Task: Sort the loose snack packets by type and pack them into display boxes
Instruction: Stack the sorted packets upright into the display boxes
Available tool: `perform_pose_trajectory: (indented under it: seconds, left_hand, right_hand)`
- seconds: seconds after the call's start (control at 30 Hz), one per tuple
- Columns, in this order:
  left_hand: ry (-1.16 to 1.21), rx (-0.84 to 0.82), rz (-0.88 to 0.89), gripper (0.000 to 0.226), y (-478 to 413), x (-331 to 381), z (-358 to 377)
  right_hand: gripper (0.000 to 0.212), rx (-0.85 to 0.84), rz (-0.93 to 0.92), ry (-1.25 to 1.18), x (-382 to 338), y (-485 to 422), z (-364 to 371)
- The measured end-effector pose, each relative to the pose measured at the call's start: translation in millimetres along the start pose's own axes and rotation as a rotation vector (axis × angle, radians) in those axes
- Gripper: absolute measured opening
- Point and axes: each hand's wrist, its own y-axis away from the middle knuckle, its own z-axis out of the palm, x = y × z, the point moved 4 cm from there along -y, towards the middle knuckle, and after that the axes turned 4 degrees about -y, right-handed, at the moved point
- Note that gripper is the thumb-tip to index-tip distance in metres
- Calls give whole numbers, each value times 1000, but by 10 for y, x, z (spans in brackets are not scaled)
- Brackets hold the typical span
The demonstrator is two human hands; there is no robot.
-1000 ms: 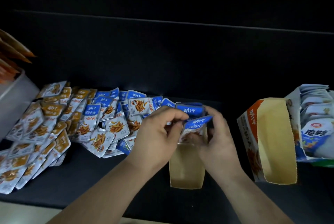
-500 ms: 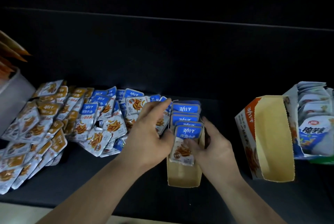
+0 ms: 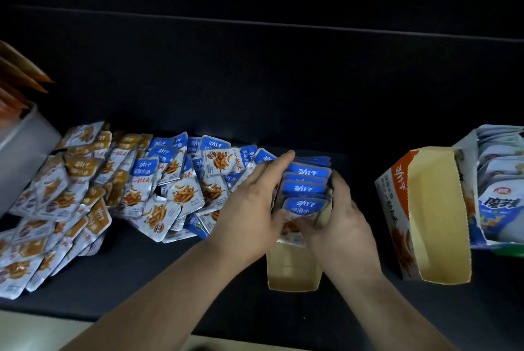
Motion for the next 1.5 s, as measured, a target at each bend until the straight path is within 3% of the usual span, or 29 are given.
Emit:
perform_pose_trajectory:
  seconds: [0.23, 0.4, 0.53, 0.63, 0.73, 0.87, 1.0, 1.07, 1.2, 1.33, 1.5]
  left_hand:
    - [50, 7, -28, 91, 15, -62, -12]
    - [26, -30, 76, 106, 7, -2, -73]
    - [43, -30, 136, 81, -22, -4, -91]
    - [-32, 46, 137, 70, -38, -30, -83]
    - [-118, 24, 165, 76, -25, 21, -57]
    - [-225, 33, 173, 85, -9, 39, -74]
    - [-267, -16, 161, 76, -53, 89, -93]
    - [-181, -60, 115, 77, -47, 63, -66]
    - [268, -23, -184, 72, 117, -134, -6]
    - [456, -47, -273, 41, 275, -127, 111]
    - [542, -42, -323, 42, 212, -36, 245]
  right_hand:
    - [73, 79, -91, 101, -48, 25, -10]
    - [98, 7, -108, -79, 13, -29, -33]
    - [101, -43, -33, -318, 35, -69, -84]
    - [94, -60, -56, -276, 35, -64, -112]
    - [91, -51, -112, -202, 13, -14, -67]
    - [103, -3, -146, -127, 33, -4, -57]
    - [112, -52, -211, -106, -20, 5, -70]
    - [113, -59, -222, -93, -27, -8, -96]
    - [112, -60, -154, -147, 21, -11, -125]
    - [90, -77, -40, -160, 120, 84, -106]
    - [41, 63, 8, -178, 121, 25, -171]
